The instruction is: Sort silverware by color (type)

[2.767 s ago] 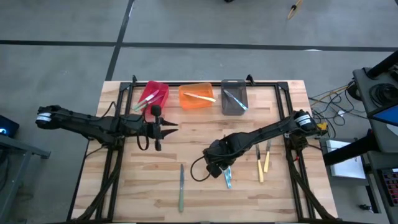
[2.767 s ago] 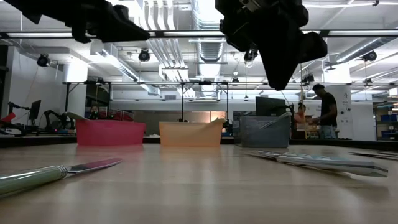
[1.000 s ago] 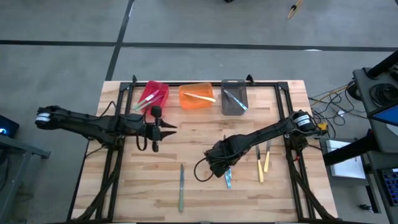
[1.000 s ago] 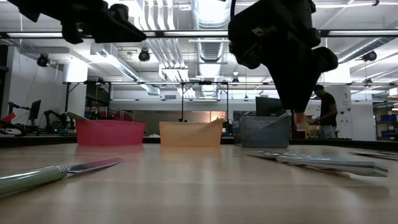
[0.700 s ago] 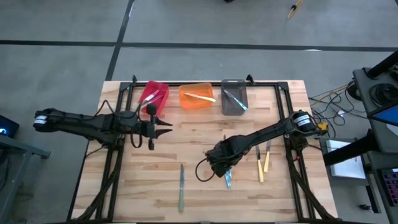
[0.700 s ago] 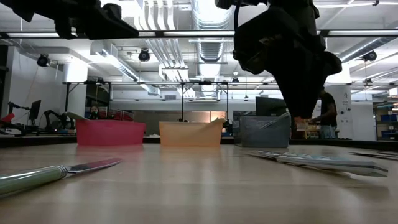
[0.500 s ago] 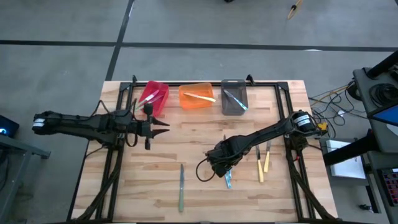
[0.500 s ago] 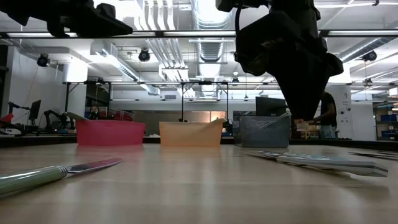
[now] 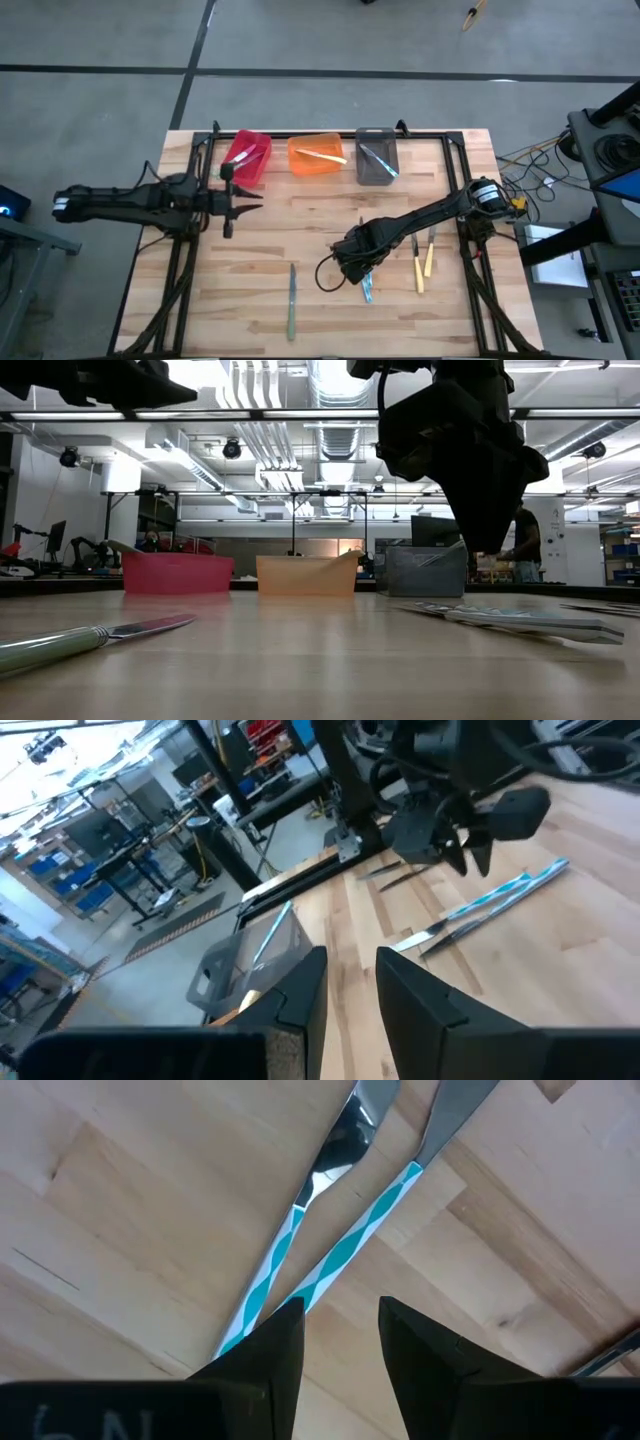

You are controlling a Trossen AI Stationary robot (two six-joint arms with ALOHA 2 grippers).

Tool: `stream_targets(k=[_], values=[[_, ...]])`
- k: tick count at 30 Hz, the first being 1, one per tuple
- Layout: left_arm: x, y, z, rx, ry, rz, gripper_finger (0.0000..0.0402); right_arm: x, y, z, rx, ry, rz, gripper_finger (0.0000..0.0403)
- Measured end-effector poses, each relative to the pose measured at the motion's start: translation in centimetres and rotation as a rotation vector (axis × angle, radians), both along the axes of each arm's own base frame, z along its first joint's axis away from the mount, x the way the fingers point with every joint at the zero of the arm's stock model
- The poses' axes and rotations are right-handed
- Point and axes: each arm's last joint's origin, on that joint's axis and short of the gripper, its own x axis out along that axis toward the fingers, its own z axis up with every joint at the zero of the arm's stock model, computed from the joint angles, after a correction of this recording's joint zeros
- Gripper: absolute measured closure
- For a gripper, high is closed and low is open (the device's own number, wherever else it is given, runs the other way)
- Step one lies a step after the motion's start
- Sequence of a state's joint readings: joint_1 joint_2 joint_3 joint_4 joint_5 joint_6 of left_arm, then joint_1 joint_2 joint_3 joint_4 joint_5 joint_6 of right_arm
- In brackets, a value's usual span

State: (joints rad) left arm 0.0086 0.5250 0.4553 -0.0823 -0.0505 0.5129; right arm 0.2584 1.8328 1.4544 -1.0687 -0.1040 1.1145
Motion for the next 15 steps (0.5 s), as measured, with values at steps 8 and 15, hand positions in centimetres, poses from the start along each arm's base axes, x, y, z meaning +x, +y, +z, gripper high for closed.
stream_targets(k=[8, 15], values=[[-0.5, -0.3, -0.3, -0.074, 0.032, -0.095, 0.0331, 0.0, 0.0, 0.0, -0.011, -0.004, -0.002, 0.0282], [-0.6, -0.6, -4.3, -0.26, 0.058, -0.158, 0.0331, -0.1, -0.3, -0.4, -0.038, -0.002, -0.02, 0.0282]])
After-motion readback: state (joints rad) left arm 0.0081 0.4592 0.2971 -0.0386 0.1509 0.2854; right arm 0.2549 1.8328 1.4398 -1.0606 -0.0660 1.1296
